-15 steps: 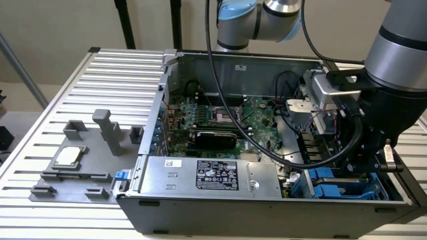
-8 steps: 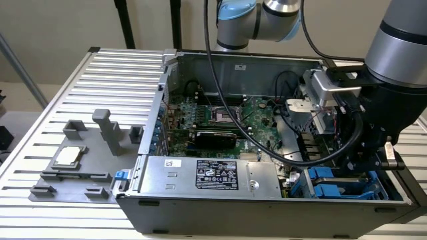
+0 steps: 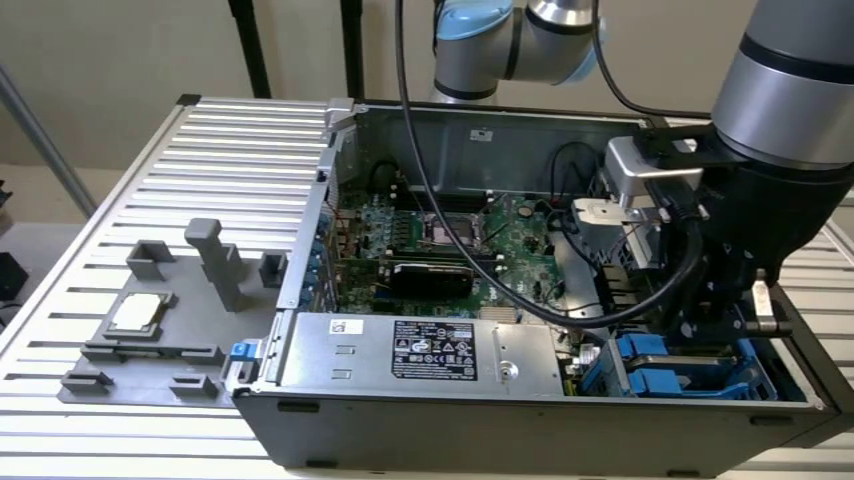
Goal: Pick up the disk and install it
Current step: 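Insert the first disk wire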
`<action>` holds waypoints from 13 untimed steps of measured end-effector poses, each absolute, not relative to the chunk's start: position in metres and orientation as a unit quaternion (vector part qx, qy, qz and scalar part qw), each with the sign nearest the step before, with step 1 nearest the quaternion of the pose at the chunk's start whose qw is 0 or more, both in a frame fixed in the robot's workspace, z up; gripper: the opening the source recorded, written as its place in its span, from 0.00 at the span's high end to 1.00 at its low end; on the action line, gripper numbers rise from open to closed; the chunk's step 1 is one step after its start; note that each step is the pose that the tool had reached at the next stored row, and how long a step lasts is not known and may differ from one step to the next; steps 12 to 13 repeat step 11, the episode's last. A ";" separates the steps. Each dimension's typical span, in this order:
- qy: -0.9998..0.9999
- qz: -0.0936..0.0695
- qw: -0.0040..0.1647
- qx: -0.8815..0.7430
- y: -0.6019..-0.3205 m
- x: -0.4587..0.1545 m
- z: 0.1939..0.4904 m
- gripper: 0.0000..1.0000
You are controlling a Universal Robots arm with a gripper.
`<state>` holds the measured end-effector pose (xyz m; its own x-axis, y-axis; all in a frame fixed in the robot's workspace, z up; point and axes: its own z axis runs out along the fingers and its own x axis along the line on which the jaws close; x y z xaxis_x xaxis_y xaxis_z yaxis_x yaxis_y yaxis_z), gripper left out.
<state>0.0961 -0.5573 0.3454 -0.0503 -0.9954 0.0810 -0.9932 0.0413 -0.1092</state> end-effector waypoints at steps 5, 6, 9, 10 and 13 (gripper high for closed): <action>0.721 -0.067 0.009 -0.689 -0.557 0.092 0.346 0.75; 0.721 -0.068 0.009 -0.689 -0.557 0.092 0.346 0.75; 0.721 -0.068 0.009 -0.689 -0.557 0.092 0.346 0.75; 0.721 -0.068 0.009 -0.689 -0.557 0.092 0.346 0.75; 0.721 -0.068 0.009 -0.689 -0.557 0.092 0.346 0.75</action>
